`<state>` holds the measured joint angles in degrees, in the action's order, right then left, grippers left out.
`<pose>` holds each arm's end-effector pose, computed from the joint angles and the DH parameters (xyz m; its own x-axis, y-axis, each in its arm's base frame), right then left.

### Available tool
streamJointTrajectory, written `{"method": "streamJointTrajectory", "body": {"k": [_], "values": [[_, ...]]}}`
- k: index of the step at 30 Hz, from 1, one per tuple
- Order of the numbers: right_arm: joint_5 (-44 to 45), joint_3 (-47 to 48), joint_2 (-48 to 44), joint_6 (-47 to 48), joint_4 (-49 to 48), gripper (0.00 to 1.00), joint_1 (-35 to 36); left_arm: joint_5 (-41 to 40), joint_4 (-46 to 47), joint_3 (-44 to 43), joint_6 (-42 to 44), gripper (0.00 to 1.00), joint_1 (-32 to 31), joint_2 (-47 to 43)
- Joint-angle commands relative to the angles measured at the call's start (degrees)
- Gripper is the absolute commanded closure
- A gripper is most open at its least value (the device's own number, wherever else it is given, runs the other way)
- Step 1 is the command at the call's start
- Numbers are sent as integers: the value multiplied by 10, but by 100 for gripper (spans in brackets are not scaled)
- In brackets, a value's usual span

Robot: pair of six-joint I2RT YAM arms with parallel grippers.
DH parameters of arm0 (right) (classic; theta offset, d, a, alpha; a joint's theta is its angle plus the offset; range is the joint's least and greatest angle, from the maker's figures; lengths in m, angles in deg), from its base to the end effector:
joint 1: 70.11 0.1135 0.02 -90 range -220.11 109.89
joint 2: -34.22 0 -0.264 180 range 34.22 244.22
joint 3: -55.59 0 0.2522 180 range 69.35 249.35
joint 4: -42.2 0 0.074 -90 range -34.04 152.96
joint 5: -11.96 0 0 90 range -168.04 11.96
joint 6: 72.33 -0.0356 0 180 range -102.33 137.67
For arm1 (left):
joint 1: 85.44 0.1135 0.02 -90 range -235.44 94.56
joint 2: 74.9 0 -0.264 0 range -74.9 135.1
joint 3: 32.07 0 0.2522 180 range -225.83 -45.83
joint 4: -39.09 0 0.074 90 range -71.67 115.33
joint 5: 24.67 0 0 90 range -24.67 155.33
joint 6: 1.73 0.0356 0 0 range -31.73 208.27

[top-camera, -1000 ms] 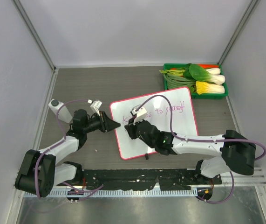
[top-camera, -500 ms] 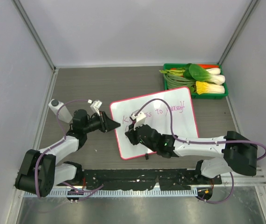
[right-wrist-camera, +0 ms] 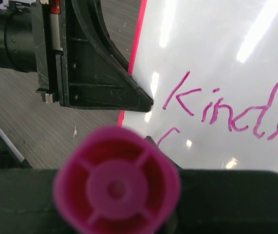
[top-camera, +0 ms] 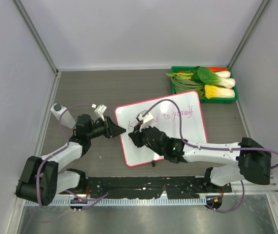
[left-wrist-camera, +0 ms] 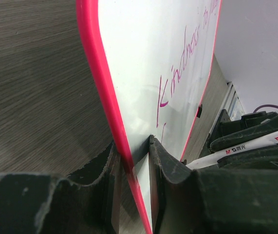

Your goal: Write a sentence on the whiteboard

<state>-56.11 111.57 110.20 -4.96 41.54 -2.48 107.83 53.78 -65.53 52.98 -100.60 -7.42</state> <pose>0.1242 0.2668 0.2479 -0.3948 -0.0214 -0.9185 -0.6195 0.7445 0.2489 0.2085 -0.0814 0.1831 -0.7276 -0.2441 -0.6410 0.4751 0.4948 -0.7277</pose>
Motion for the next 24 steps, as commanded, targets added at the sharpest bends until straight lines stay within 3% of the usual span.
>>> {"method": "streamJointTrajectory", "body": {"k": [1, 24], "values": [[17, 35, 20, 5, -33, 99, -3, -8, -29, -2, 41, 100, -12, 7], [76, 31, 42, 13, 11, 99, -21, -11, -33, -2, 43, 100, -12, 3]]}}
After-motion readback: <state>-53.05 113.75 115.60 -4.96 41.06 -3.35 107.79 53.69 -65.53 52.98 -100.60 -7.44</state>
